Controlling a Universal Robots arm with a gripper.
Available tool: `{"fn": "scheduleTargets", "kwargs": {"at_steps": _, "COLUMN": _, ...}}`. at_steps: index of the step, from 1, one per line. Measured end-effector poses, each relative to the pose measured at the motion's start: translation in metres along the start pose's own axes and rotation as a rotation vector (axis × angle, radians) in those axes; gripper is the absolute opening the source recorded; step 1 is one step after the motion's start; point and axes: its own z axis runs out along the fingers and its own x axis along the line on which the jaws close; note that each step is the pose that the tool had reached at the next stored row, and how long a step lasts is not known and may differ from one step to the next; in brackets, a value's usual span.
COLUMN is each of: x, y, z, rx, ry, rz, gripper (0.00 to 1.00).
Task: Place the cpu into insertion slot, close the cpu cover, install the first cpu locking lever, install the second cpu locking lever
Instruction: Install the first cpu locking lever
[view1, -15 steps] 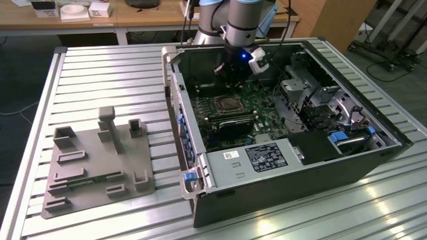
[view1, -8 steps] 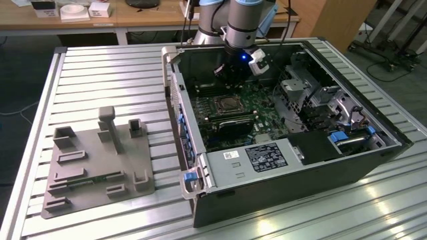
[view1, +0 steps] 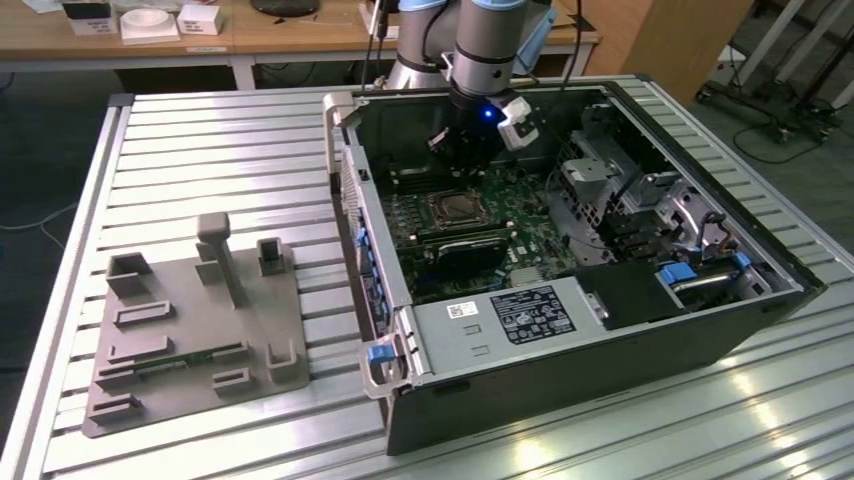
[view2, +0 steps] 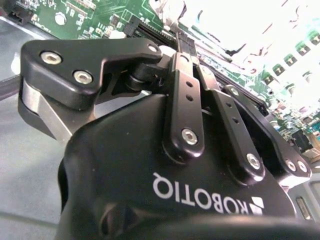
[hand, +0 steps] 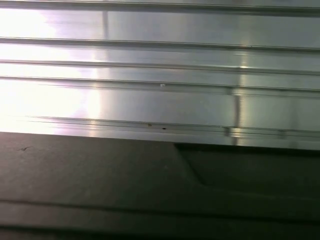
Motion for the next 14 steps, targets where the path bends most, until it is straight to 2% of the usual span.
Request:
{"fn": "scheduleTargets", "kwargs": {"at_steps": 4, "x": 0.0000, "y": -0.0001, "z": -0.0001, "rx": 0.0010, "ry": 0.0010, "rz": 0.000, "gripper": 0.10}}
{"fn": "scheduleTargets", "kwargs": {"at_steps": 14, "x": 0.0001, "y": -0.0001, "z": 0.0007, "rx": 0.0137, "ry": 0.0016, "rz": -0.001, "gripper": 0.10}}
